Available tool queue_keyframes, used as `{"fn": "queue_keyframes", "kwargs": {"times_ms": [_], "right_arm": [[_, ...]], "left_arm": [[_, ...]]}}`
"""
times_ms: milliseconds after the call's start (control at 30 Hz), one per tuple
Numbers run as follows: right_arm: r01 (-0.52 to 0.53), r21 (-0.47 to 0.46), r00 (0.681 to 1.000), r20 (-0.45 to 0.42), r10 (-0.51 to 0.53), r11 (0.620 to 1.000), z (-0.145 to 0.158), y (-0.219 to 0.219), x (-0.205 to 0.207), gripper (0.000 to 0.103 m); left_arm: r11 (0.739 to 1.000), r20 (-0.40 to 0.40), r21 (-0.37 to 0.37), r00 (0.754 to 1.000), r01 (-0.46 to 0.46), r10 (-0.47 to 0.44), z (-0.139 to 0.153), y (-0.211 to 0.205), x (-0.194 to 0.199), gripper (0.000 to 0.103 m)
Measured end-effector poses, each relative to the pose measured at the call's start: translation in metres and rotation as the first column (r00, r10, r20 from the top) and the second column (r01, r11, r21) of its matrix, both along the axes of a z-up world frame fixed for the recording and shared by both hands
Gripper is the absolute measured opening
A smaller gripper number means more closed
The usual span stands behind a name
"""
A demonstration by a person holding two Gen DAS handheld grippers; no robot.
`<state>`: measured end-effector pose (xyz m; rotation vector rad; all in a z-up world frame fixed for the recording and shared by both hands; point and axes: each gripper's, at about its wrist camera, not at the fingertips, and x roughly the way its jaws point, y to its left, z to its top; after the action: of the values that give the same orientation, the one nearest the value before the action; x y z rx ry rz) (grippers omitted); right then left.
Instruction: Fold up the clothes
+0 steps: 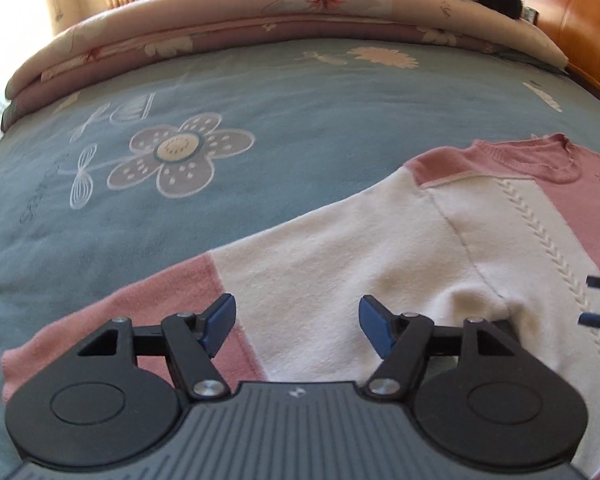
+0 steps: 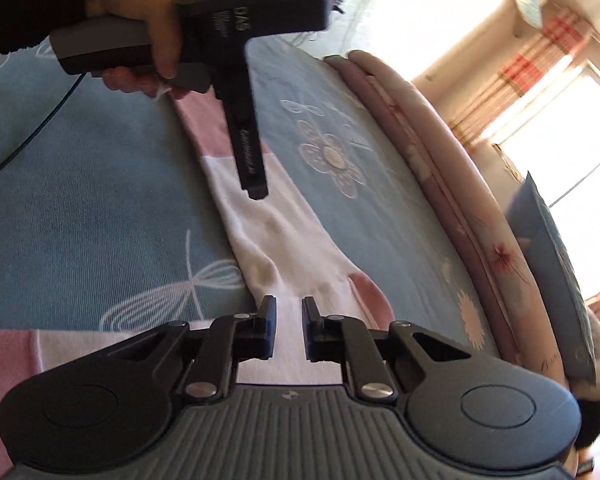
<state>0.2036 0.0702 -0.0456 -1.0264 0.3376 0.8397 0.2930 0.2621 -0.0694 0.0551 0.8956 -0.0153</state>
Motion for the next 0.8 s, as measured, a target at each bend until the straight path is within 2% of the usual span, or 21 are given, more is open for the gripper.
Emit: {"fn": "queue_keyframes", "kwargs": {"times_ms": [67,200,400,467,567,633,667,800], "right_arm": [[-0.056,-0.058,0.998,0.015,0.057,0.997,-0.015,0.019,0.005,0.015],[-0.11,-0.173,0.993,0.019,0.115,0.979,-0.039,0.037,0.017,0.016],[-0.124,-0.328,0.974,0.142,0.179,0.937,-0.063,0.039,0.018,0.016],[-0.127,-0.352,0.965,0.171,0.197,0.927,-0.068,0.039,0.012,0.013],[-0.153,-0.324,0.966,0.149,0.21,0.934,-0.063,0.036,0.008,0.01],[-0.18,-0.229,0.982,0.016,0.189,0.957,-0.045,0.031,0.013,0.003],[-0.19,-0.194,0.982,-0.051,0.183,0.963,-0.038,0.029,0.016,0.002],[-0.167,-0.119,0.981,-0.114,0.154,0.979,-0.021,0.027,0.022,0.003]], "left_arm": [[0.999,-0.005,-0.031,1.0,-0.015,0.015,-0.012,0.01,-0.002,0.07],[0.998,0.03,-0.062,1.0,0.003,-0.002,-0.015,0.018,-0.012,0.071],[0.998,0.052,-0.063,0.999,0.008,-0.005,-0.017,0.019,-0.012,0.075],[0.998,0.06,-0.062,0.998,0.007,-0.004,-0.018,0.019,-0.012,0.076],[0.998,0.065,-0.061,0.998,0.005,-0.001,-0.016,0.021,-0.014,0.076],[0.999,0.068,-0.035,0.998,-0.006,0.008,-0.013,0.023,-0.017,0.076],[1.0,0.069,-0.015,0.998,-0.015,0.016,-0.012,0.025,-0.018,0.076],[0.999,0.077,-0.017,0.996,-0.048,0.049,-0.009,0.037,-0.022,0.076]]}}
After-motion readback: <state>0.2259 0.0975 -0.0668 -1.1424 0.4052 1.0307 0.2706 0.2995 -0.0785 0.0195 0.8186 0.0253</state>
